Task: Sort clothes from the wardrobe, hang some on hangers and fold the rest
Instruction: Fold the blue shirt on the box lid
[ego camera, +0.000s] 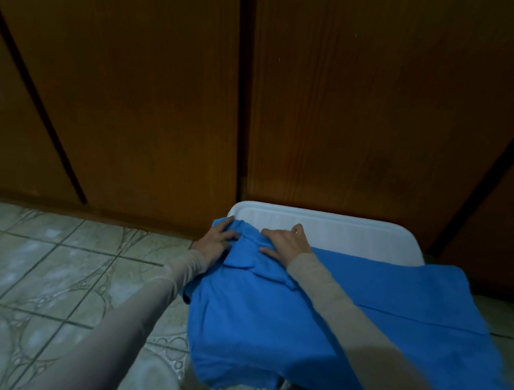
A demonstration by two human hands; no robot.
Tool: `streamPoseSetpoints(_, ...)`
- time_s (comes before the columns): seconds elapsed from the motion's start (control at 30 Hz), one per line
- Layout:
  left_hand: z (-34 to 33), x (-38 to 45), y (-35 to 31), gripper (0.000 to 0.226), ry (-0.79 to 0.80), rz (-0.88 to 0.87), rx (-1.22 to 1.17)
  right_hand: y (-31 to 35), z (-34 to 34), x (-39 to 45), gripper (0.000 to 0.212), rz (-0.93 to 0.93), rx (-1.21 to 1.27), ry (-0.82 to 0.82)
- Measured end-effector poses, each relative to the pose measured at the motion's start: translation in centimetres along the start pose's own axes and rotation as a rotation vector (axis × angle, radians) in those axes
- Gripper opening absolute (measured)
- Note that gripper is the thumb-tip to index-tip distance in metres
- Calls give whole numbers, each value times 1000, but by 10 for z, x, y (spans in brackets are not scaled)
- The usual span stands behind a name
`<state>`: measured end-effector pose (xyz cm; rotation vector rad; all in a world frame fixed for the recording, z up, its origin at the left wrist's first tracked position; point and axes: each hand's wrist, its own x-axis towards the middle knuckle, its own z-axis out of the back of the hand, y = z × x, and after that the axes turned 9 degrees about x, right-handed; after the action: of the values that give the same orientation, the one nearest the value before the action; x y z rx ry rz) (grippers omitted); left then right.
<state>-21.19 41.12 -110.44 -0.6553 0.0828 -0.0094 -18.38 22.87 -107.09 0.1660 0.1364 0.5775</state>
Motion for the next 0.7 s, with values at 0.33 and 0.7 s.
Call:
streamPoseSetpoints(0.33, 7, -12, -7, 46, 94, 71, -215, -27, -29, -38, 28, -238, 471, -367)
streamPoseSetpoints(0.7, 24, -23, 1, 23, 110, 3, -41, -50, -41, -79, 27, -73, 815, -255)
